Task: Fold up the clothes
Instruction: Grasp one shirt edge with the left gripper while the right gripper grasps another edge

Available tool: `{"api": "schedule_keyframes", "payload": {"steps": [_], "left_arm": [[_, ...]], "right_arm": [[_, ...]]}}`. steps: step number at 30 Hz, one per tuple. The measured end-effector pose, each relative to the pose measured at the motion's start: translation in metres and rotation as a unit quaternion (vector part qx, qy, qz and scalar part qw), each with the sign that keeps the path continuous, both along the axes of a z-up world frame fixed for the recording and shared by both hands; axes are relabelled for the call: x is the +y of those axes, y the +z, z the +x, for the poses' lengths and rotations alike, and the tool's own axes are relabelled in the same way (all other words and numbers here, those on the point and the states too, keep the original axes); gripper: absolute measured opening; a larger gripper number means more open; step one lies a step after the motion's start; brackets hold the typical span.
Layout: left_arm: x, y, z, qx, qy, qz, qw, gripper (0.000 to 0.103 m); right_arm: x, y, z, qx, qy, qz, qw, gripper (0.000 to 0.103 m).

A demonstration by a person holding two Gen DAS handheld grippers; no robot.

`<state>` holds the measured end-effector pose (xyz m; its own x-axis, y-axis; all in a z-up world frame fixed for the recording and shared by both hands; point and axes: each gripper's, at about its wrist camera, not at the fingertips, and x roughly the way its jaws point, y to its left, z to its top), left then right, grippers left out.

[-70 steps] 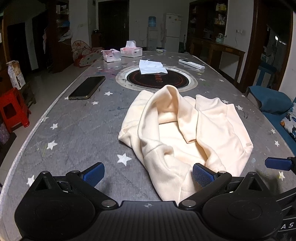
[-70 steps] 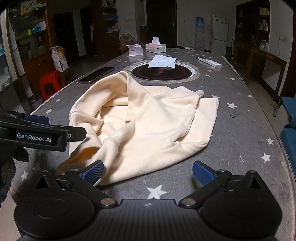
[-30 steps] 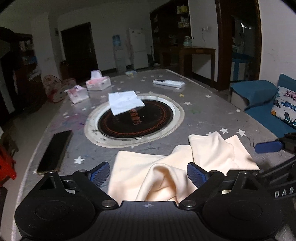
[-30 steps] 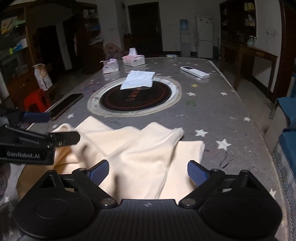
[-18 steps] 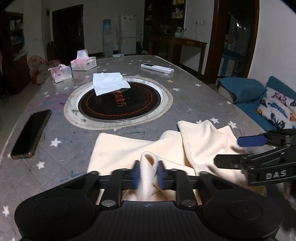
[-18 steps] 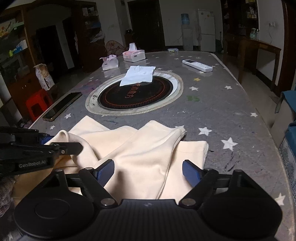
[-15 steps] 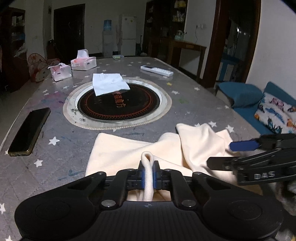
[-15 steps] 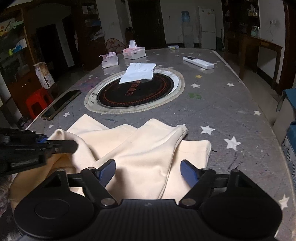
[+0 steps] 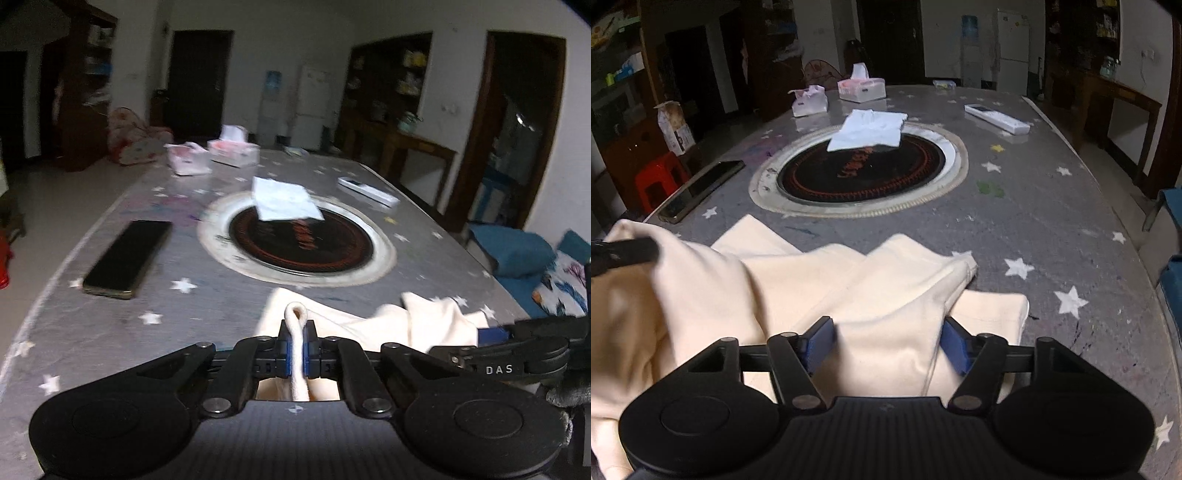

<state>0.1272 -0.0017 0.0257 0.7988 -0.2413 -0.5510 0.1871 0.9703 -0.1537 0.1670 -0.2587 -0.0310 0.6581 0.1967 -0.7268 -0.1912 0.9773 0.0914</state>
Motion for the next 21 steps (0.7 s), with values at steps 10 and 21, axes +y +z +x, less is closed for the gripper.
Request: {"api": "schedule_keyframes", "payload": {"steps": [10,21], "left_arm": [[0.041,-0.019,-0.032,0.026,0.063,-0.013,0.9976,0.006],[0.064,-0.035,-0.069,0.051,0.093,-0.02,0.9941,0.006]], "right_arm": [[0.004,0.0,-0.013,-0.006,0.014,0.003,1.0,0.05],[-0.007,0.008,-0.039,-0.015,0.021,0.024,0.999,0.008]]}}
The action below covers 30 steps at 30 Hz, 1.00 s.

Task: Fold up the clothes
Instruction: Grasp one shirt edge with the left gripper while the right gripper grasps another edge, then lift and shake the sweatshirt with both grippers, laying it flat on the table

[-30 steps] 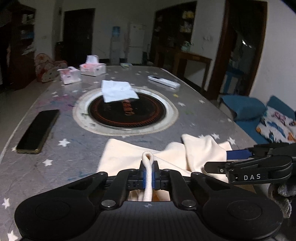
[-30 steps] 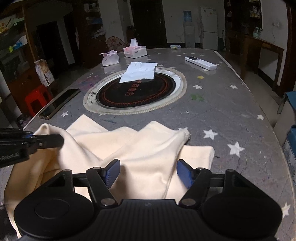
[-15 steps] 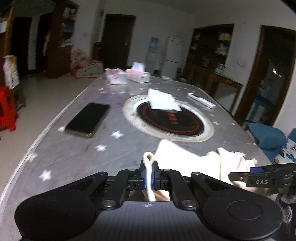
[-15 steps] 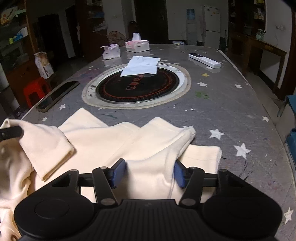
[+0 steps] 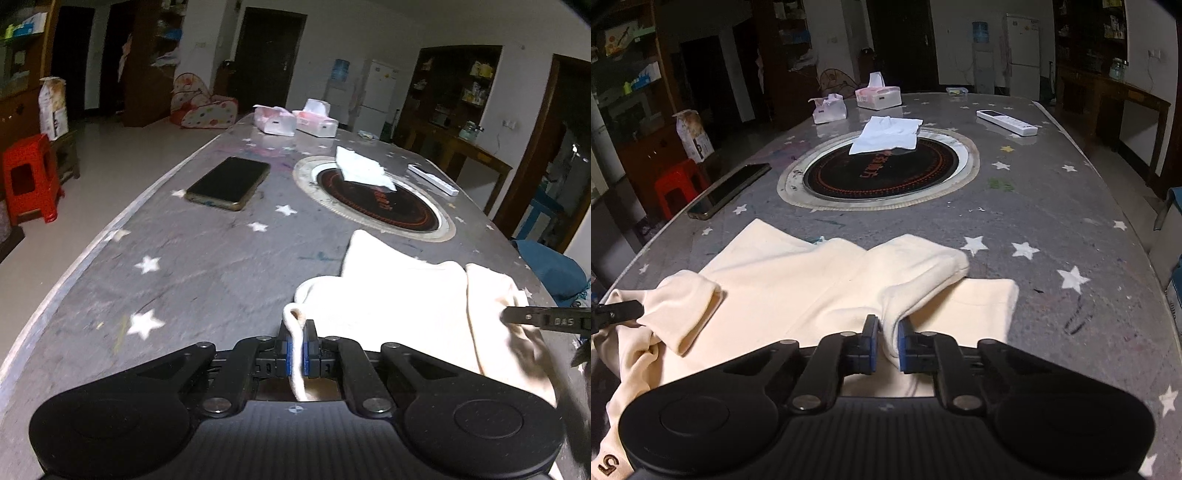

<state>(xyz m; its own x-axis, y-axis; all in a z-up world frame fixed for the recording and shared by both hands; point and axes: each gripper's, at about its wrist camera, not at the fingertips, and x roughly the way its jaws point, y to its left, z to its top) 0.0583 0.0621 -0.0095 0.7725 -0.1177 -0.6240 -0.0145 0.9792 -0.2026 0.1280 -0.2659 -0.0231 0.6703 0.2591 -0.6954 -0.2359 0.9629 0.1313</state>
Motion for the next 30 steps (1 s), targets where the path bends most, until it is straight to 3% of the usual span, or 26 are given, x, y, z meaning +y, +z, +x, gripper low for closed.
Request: {"api": "schedule_keyframes", "payload": {"steps": [12,23,30], "left_arm": [[0.015,-0.004,-0.043,0.015,0.029,-0.018,0.9993,0.006],[0.019,-0.002,-0.065,0.017,0.036,-0.009,0.9992,0.006],[0.016,-0.001,-0.079,0.02,0.028,-0.003,0.9994,0.006]], "right_arm": [[-0.036,0.016,-0.045,-0.039,-0.041,-0.024,0.998,0.004],[-0.111,0.048,-0.095,-0.106,-0.152,-0.052,0.981,0.004],[-0.166,0.028,-0.13,-0.067,-0.225,-0.045,0.971,0.004]]}}
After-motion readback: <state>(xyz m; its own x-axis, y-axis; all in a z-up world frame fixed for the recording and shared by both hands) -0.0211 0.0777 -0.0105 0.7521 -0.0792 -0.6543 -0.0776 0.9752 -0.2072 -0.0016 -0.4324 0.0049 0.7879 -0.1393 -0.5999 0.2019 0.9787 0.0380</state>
